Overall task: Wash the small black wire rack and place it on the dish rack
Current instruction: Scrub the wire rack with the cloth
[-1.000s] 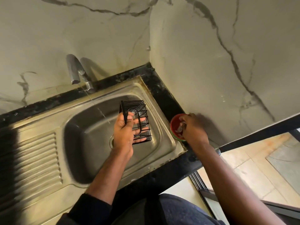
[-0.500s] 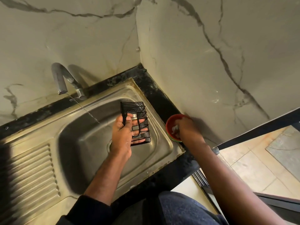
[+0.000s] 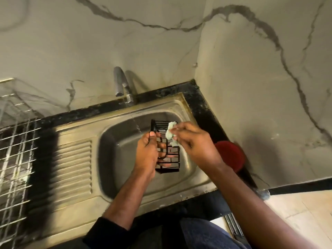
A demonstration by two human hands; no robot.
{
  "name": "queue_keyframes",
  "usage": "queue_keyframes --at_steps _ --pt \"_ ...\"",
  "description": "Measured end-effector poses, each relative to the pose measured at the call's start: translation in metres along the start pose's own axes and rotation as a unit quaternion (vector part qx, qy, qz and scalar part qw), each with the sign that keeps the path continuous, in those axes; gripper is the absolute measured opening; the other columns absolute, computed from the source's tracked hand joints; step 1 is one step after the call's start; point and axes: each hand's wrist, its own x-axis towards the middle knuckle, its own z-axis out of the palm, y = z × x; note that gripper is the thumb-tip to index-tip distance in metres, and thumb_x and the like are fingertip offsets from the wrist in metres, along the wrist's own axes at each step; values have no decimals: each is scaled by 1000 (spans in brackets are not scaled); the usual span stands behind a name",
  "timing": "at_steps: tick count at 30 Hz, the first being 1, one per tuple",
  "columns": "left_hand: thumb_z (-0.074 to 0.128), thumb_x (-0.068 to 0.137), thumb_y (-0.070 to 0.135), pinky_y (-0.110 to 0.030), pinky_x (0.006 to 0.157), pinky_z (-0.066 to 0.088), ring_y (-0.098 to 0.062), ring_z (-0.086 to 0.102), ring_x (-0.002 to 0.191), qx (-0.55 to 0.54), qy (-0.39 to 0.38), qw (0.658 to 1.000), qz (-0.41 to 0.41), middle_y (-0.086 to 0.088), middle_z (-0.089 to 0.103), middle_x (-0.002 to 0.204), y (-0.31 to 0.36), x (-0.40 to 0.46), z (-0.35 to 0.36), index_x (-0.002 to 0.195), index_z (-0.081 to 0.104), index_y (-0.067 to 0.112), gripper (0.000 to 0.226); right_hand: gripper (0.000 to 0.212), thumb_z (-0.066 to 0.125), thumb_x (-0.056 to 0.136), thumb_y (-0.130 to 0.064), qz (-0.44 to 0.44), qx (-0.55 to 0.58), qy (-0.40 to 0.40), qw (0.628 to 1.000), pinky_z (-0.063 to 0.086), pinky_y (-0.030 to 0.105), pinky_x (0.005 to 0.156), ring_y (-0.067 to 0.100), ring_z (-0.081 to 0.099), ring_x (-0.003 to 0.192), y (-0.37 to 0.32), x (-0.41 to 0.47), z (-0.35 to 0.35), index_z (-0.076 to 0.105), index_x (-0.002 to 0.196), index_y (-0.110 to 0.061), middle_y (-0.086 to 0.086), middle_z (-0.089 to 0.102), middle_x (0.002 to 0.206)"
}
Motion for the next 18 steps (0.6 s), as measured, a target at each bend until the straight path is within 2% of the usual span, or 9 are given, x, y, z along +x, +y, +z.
queue_keyframes --at_steps 2,4,6,7,9,11,14,18 --pt "37 110 38 -33 43 56 -38 71 64 10 22 1000 9 -18 71 85 1 -3 -13 110 62 16 33 31 53 98 -13 -82 -48 -96 991 52 28 99 15 60 121 -8 2 10 70 124 -14 3 63 130" --pt "37 110 40 -23 36 46 -35 72 55 32 45 998 17 -14 72 72 4 -8 -27 108 62 19 33 36 55 93 -10 -154 -107 -135 973 54 38 99 24 61 124 -11 5 18 69 126 -15 7 63 134" --pt "37 110 39 -16 33 32 -34 72 52 59 57 996 21 -8 64 58 6 -15 -40 105 61 17 33 47 71 80 9 -185 -127 -118 967 58 42 93 28 63 119 -8 17 24 70 123 -12 11 65 129" --pt "38 110 38 -15 32 28 -36 71 53 73 63 995 25 -8 61 58 7 -18 -47 103 61 16 33 52 74 76 15 -182 -123 -104 970 59 41 91 28 64 117 -9 26 26 71 121 -11 11 66 128" --pt "41 109 35 -15 30 28 -37 67 55 90 79 992 33 -15 59 64 8 -26 -59 102 61 13 31 51 72 77 17 -169 -123 -69 976 58 41 93 27 64 115 -9 48 29 72 118 -12 10 66 126" --pt "43 109 36 -16 30 29 -31 62 51 80 100 991 43 -16 59 64 7 -34 -67 101 62 14 30 45 69 82 15 -154 -121 -50 979 55 40 98 24 65 115 -10 66 30 73 117 -14 8 67 126" --pt "43 108 39 -17 34 25 -22 62 40 53 139 988 48 -7 59 54 3 -41 -80 99 62 16 31 41 66 87 9 -134 -57 -74 987 52 38 104 19 62 120 -25 69 36 73 119 -16 4 65 130" --pt "42 108 44 -19 36 28 -20 61 39 13 164 985 56 -7 60 56 2 -39 -95 100 63 17 35 50 72 79 14 -224 -46 -136 964 56 36 96 20 62 117 -58 39 52 73 117 -19 4 65 129"
